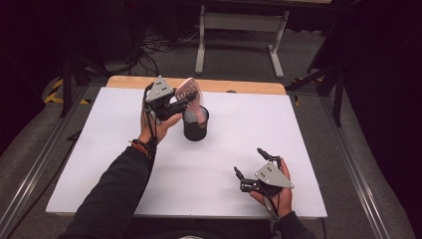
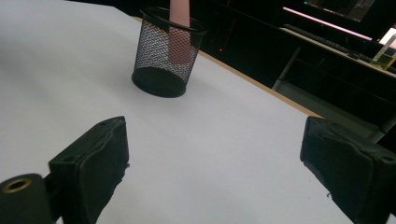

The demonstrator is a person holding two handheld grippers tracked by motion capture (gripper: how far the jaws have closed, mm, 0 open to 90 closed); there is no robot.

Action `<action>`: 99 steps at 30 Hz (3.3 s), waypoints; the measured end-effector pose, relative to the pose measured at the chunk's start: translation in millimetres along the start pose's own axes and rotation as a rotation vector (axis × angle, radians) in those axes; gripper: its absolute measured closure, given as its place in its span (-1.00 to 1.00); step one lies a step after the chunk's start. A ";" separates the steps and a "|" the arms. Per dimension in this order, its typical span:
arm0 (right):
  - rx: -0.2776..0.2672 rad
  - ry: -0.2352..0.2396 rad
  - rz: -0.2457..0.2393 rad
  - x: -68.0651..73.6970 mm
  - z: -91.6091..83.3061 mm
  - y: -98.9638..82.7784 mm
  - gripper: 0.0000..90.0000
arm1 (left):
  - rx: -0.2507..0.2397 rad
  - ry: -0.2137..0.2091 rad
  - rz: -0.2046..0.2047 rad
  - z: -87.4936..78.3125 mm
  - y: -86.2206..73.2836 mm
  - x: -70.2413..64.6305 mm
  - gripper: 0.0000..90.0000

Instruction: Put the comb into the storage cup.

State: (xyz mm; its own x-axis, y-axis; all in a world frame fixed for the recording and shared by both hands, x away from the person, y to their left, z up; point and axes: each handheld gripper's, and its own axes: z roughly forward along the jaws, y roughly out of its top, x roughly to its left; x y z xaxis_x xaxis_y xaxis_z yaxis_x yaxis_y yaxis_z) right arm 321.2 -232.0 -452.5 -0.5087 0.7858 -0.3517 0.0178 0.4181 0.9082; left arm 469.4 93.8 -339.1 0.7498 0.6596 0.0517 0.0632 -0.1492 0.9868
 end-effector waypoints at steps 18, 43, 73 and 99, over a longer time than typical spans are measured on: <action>0.006 0.010 -0.002 2.6 0.4 0.4 -0.80 | 0.042 -0.004 -0.032 10.9 -25.1 -1.3 0.39; 0.024 0.025 -0.027 10.5 5.2 1.6 -0.80 | 0.022 0.028 -0.129 10.3 -39.2 15.8 0.35; 0.066 0.018 -0.055 10.8 7.4 0.6 -0.79 | 0.040 0.059 -0.228 -0.4 -57.6 42.3 0.21; 0.053 0.024 -0.051 9.8 6.5 0.9 -0.79 | 0.073 0.104 -0.203 -5.1 -55.6 43.2 -0.36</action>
State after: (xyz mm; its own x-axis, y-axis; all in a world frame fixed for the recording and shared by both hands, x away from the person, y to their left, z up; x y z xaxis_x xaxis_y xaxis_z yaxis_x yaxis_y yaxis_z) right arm 321.8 -221.0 -456.6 -0.5305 0.7520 -0.3912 0.0362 0.4811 0.8759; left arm 494.9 134.4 -391.0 0.6452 0.7532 -0.1277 0.2561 -0.0557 0.9650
